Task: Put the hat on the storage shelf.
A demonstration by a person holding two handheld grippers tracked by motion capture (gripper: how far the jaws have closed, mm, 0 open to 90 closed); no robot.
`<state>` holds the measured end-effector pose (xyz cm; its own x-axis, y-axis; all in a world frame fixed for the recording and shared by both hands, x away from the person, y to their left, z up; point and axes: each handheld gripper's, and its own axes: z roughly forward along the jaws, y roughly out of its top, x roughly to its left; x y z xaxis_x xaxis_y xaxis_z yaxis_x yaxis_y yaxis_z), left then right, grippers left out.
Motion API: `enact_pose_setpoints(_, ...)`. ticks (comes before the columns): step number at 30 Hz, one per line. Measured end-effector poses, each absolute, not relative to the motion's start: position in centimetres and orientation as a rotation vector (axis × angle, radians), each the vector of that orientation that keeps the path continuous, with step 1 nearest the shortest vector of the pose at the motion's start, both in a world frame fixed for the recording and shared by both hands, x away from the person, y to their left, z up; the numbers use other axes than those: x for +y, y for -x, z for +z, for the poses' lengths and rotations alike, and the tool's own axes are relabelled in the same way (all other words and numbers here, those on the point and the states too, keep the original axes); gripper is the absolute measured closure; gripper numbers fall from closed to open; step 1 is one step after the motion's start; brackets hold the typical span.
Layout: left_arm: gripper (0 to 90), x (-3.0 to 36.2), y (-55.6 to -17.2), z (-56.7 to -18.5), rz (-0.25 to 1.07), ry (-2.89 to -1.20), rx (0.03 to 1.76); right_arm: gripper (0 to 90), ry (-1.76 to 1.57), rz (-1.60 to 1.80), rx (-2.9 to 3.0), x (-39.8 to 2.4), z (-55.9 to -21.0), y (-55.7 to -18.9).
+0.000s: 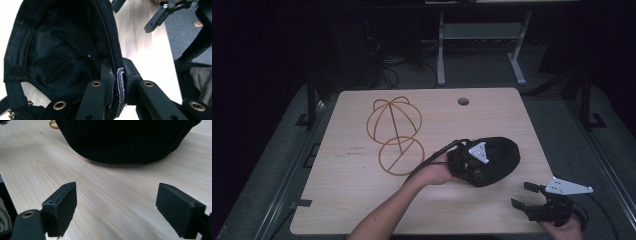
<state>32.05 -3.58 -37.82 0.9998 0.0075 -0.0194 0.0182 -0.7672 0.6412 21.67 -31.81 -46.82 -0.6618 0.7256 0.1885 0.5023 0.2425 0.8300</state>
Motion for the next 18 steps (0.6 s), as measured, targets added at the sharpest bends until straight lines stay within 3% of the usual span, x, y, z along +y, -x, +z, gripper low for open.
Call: enact_pose_setpoints(18, 81.3, -1.8, -32.4, -33.7, -0.057, -2.281, 0.092, 15.3, -1.105, 1.427, 2.244, -31.0, -46.0, -21.5)
